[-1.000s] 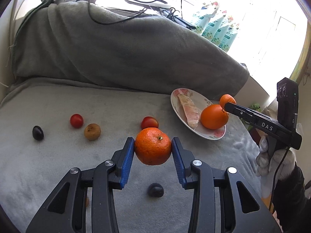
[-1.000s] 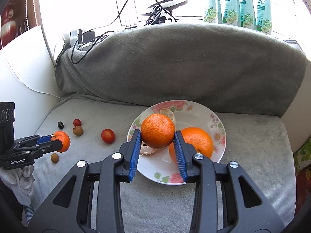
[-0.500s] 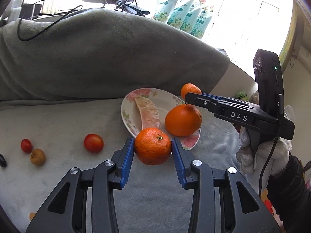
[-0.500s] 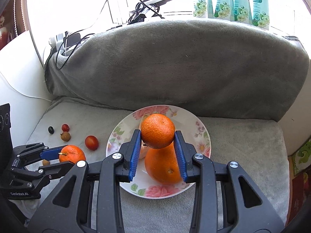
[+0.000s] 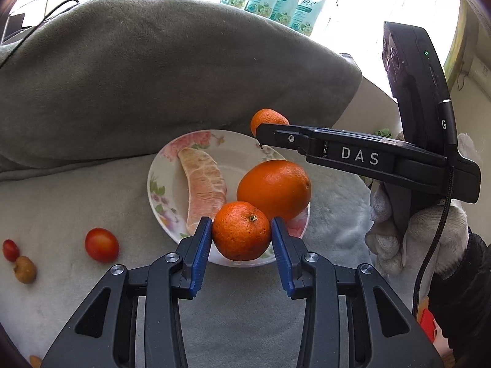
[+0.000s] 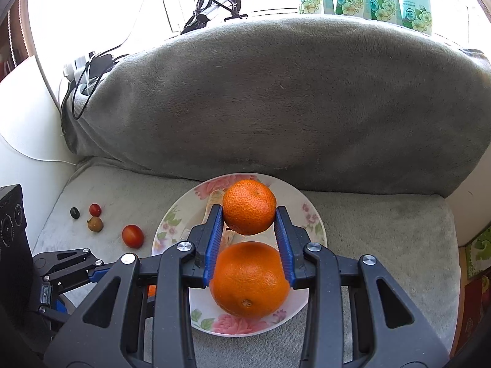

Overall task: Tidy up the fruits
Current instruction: 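Lift both tangerines and carry them over the white plate, then lower both tangerines onto the plate and open both grippers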

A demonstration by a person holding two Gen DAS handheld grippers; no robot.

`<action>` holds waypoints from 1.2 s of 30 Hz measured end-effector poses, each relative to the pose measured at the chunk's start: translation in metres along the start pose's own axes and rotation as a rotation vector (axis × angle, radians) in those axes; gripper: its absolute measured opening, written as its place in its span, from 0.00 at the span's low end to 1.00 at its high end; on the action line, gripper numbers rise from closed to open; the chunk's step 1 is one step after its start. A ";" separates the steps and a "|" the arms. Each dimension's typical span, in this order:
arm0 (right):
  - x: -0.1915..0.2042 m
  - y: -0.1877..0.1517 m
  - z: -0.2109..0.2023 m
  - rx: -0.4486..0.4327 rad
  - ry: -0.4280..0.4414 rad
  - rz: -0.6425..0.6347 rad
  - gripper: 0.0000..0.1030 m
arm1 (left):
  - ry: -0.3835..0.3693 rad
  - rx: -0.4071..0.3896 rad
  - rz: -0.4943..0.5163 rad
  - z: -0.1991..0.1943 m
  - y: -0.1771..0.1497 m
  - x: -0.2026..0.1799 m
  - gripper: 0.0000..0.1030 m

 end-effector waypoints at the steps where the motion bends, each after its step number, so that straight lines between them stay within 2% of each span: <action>1: -0.001 0.000 0.002 0.003 -0.001 0.001 0.34 | 0.003 0.000 0.004 0.001 0.000 -0.001 0.37; 16: -0.002 0.003 0.014 0.026 -0.006 0.006 0.36 | 0.016 0.007 0.034 0.012 0.003 -0.008 0.37; 18: -0.002 0.004 0.012 0.015 -0.008 0.007 0.44 | 0.019 0.000 0.035 0.012 0.004 -0.009 0.37; 20: -0.003 0.005 0.008 -0.001 -0.014 0.008 0.58 | 0.019 -0.001 0.035 0.011 0.004 -0.008 0.38; 21: -0.003 0.006 0.007 -0.006 -0.015 0.008 0.58 | 0.020 -0.001 0.036 0.011 0.004 -0.008 0.38; 22: -0.003 0.007 0.005 -0.008 -0.017 0.008 0.58 | 0.017 -0.005 0.039 0.010 0.004 -0.008 0.43; 23: -0.003 0.007 0.004 -0.010 -0.019 0.009 0.58 | 0.017 -0.012 0.041 0.009 0.005 -0.008 0.52; 24: -0.004 0.007 0.003 -0.012 -0.021 0.010 0.60 | 0.017 -0.019 0.041 0.006 0.006 -0.008 0.56; 26: -0.004 0.008 0.001 -0.020 -0.023 0.010 0.73 | 0.013 -0.026 0.045 0.005 0.007 -0.009 0.62; 29: -0.003 0.007 0.000 -0.020 -0.024 0.007 0.75 | 0.022 -0.027 0.052 0.003 0.008 -0.010 0.71; 31: -0.004 0.008 -0.001 -0.024 -0.023 0.011 0.81 | 0.022 -0.017 0.045 0.004 0.006 -0.010 0.72; 36: -0.004 0.007 -0.005 -0.025 -0.027 0.011 0.82 | 0.028 -0.009 0.039 0.007 0.005 -0.008 0.73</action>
Point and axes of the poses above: each gripper's, at about its wrist camera, not at the fingertips, and z roughly the way its jaws point, x to its left, y to its top, the point moved 8 cm from there along z, roughly the way its jaws point, and after that the axes turned 6 degrees about -y, right-handed, at the moved point
